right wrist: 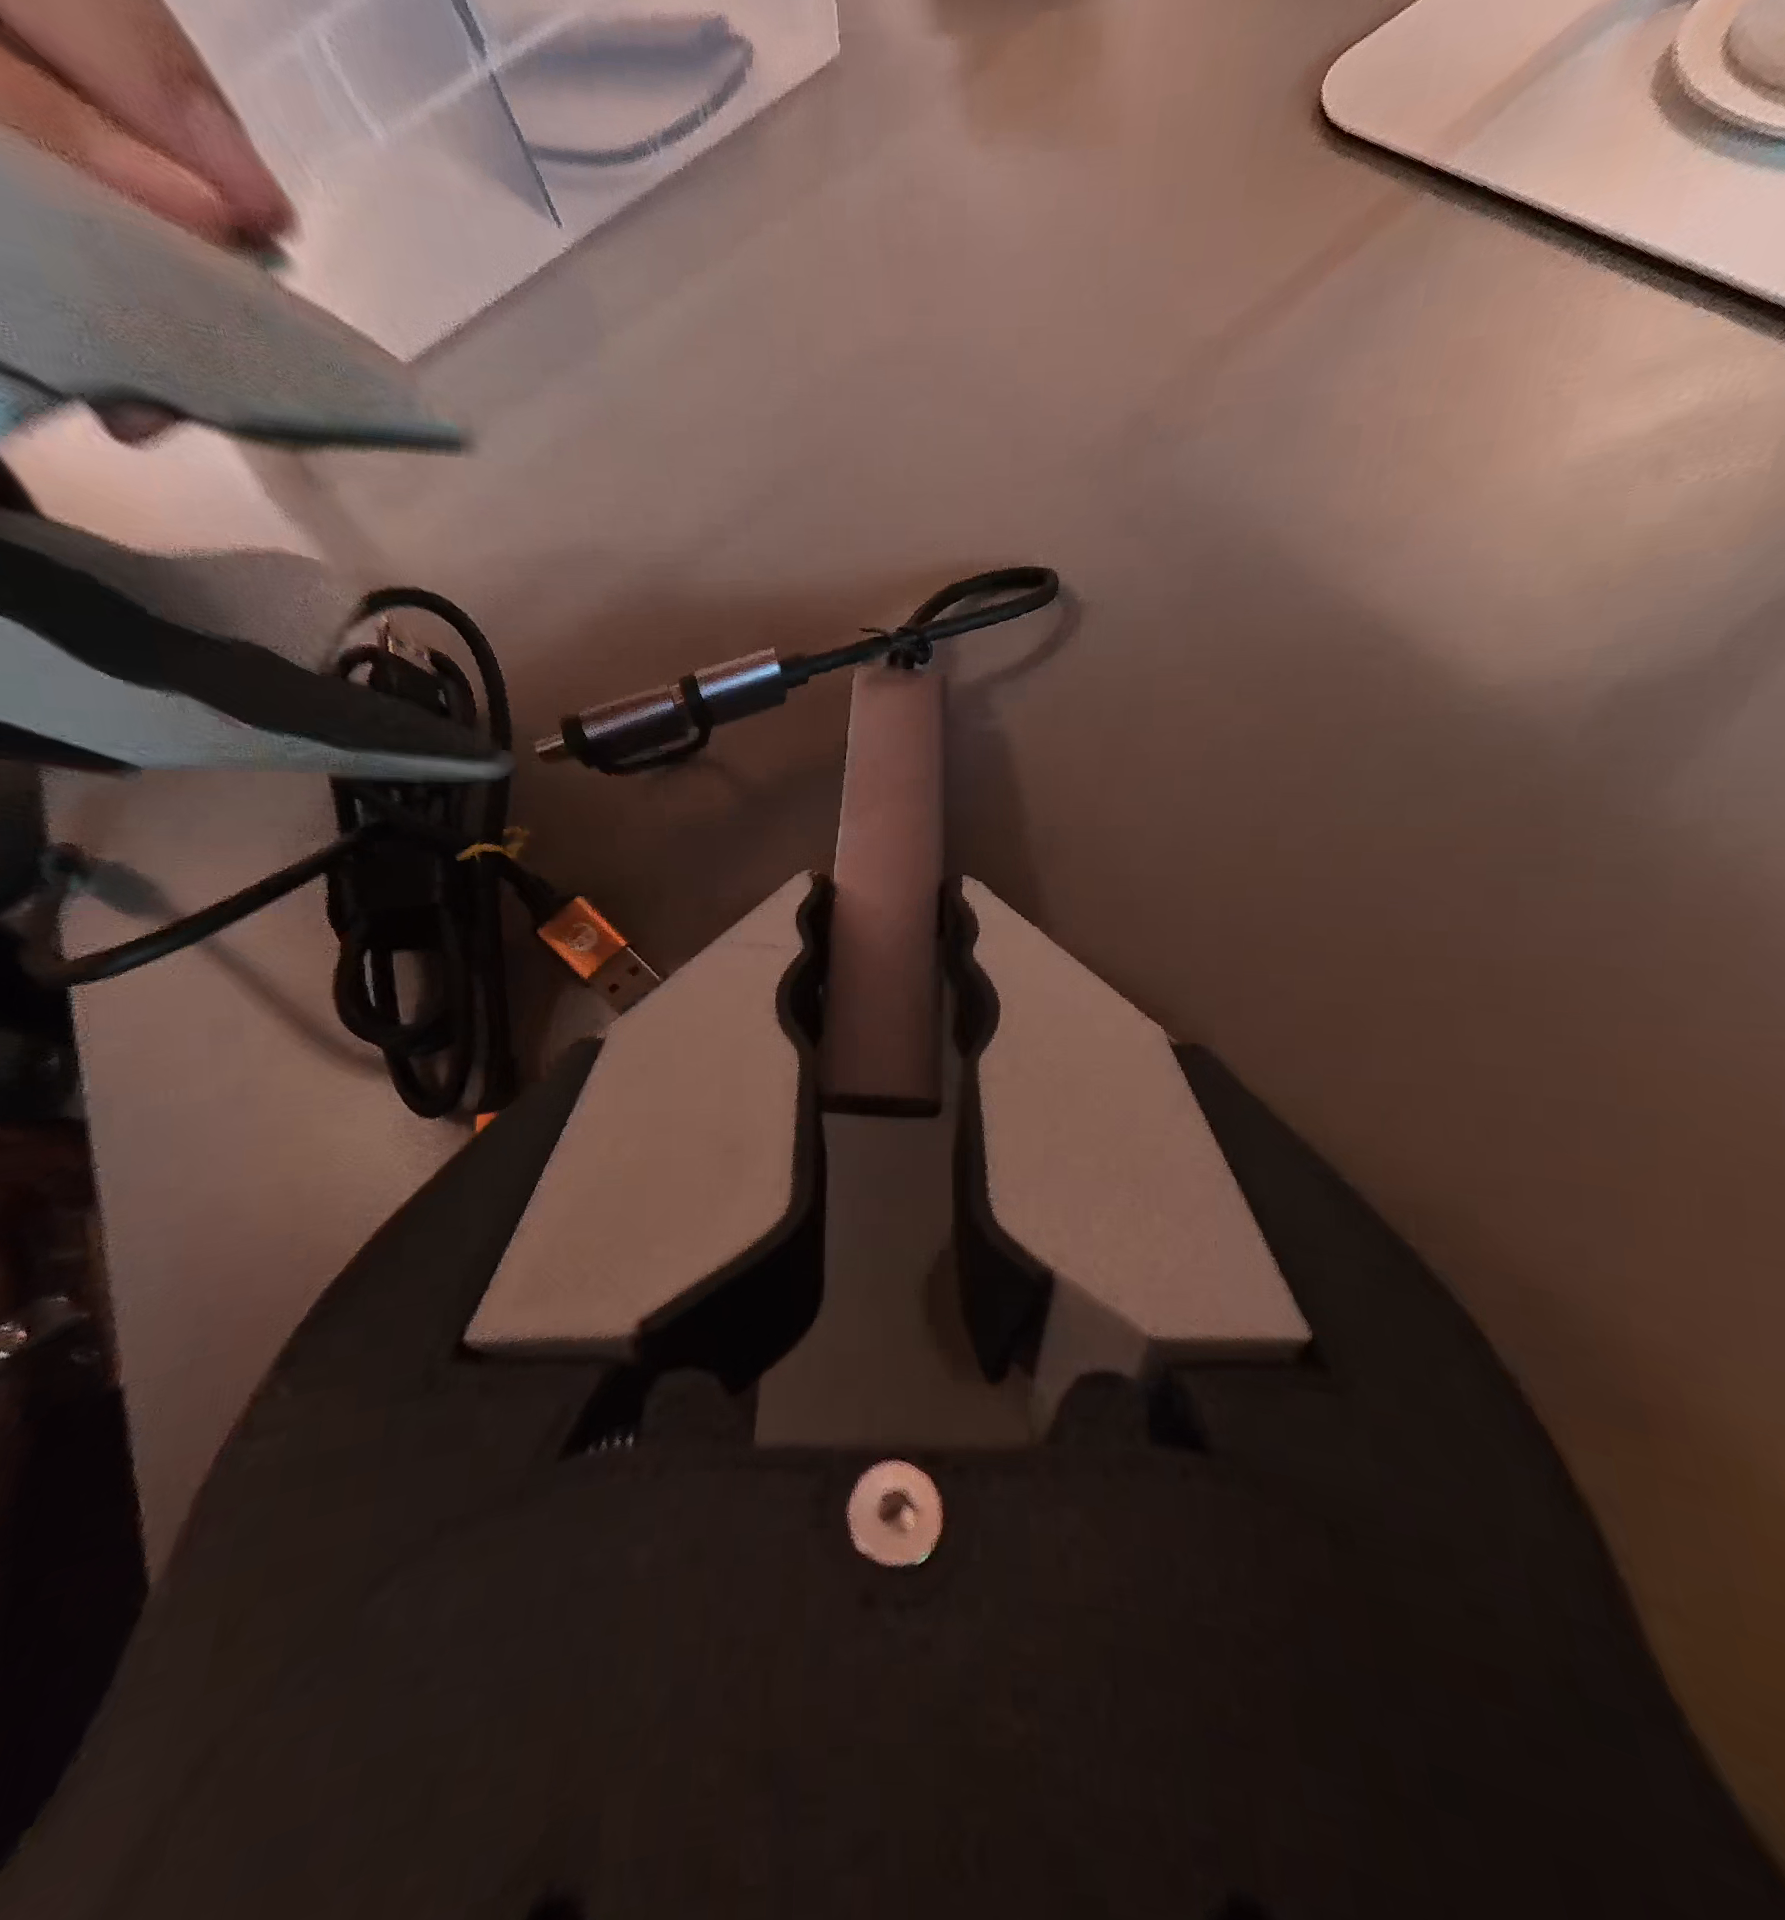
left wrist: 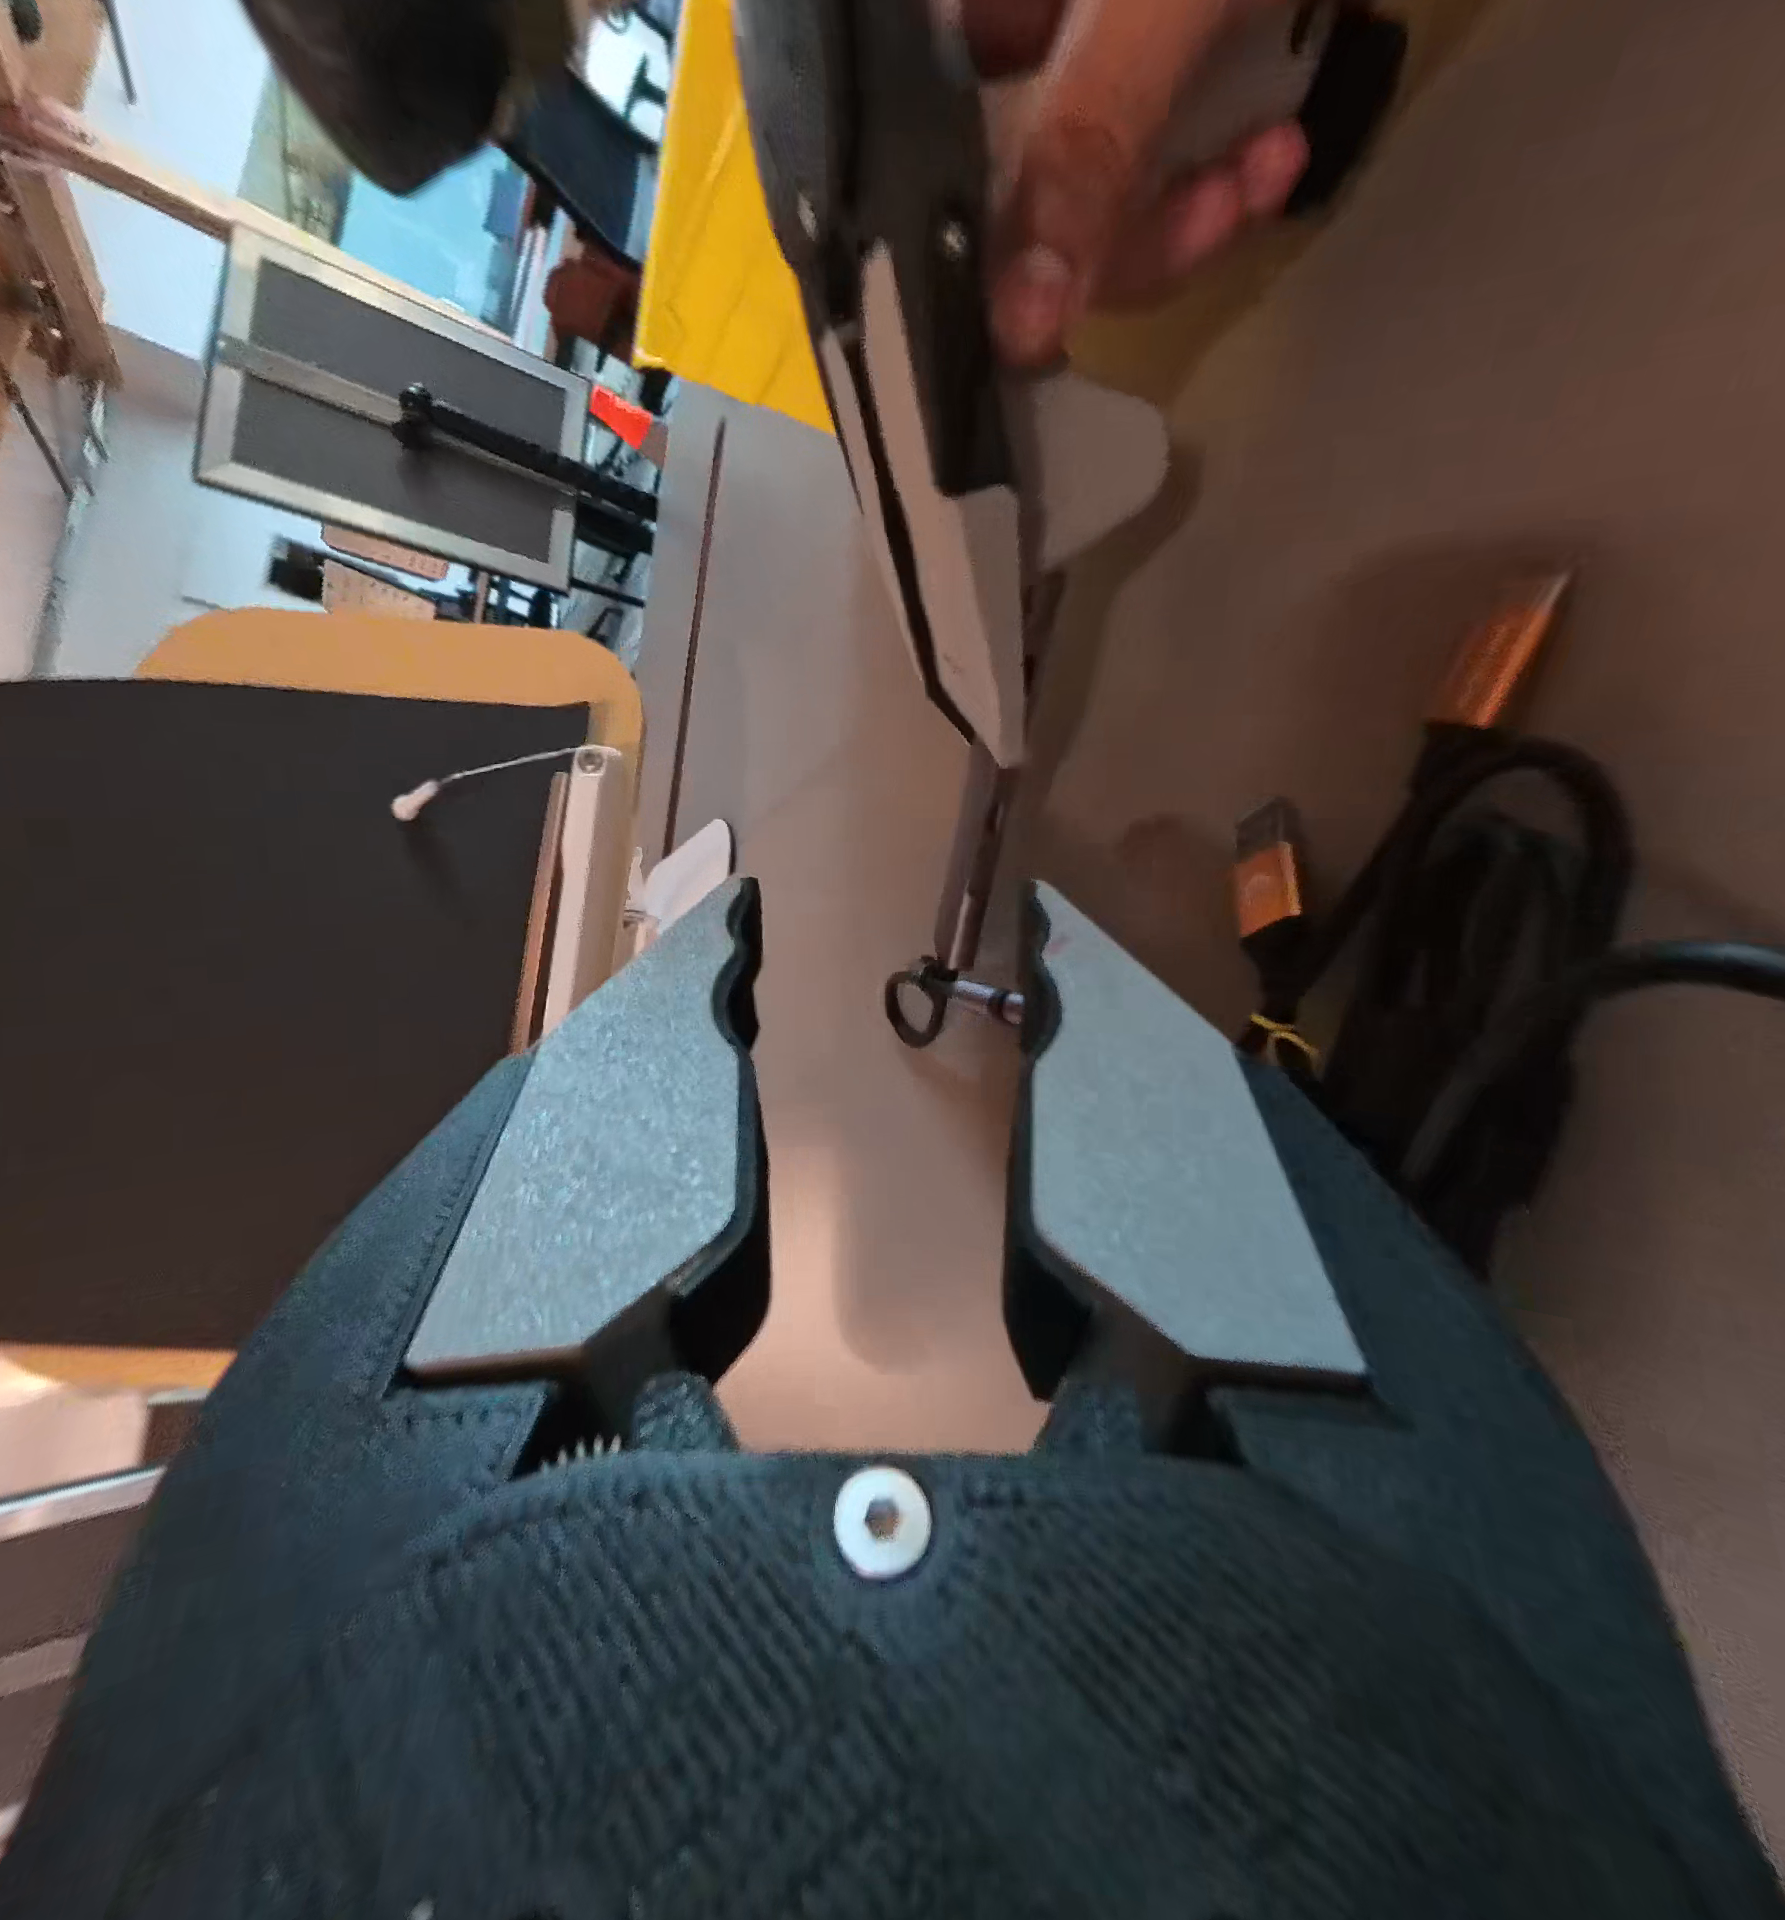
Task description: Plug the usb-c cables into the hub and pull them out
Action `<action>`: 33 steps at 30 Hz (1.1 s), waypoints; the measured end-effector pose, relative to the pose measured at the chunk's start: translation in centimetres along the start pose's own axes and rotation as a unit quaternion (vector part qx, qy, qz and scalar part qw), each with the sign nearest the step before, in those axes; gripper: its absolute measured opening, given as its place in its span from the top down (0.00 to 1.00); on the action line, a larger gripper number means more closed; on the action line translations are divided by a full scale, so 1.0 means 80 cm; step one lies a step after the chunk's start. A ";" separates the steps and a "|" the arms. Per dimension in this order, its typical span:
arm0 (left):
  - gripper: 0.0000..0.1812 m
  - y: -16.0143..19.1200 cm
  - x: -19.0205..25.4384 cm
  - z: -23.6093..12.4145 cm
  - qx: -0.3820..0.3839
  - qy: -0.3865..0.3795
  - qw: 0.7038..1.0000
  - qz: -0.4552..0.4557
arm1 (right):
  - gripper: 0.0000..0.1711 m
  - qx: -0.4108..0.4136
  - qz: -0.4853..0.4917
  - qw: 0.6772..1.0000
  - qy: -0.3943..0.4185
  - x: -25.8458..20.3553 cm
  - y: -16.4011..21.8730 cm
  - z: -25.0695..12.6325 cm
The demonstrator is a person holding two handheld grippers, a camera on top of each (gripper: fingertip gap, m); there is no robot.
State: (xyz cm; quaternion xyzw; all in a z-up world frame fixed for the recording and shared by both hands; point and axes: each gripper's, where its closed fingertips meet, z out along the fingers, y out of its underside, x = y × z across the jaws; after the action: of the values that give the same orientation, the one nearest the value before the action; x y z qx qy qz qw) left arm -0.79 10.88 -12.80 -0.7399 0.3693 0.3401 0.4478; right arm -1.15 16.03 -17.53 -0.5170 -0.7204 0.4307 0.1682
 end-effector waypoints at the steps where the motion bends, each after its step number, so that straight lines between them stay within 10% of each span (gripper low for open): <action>1: 0.74 0.002 0.003 0.010 -0.005 0.002 1.000 0.015 | 0.89 0.005 0.008 1.000 -0.005 0.001 -0.001 -0.001; 10: 0.79 0.012 0.007 0.073 -0.026 -0.009 0.997 0.074 | 0.89 0.010 0.049 0.998 -0.040 0.001 0.000 0.002; 33: 0.96 0.019 0.018 0.069 -0.023 -0.013 0.996 0.086 | 0.89 0.050 0.042 0.994 -0.087 -0.016 -0.016 0.001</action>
State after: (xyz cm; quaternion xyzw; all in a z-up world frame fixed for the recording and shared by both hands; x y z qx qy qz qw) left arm -2.36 15.04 -16.63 -0.7109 0.4177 0.3957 0.4045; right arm -1.50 14.73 -16.29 -0.4983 -0.6877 0.5158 0.1127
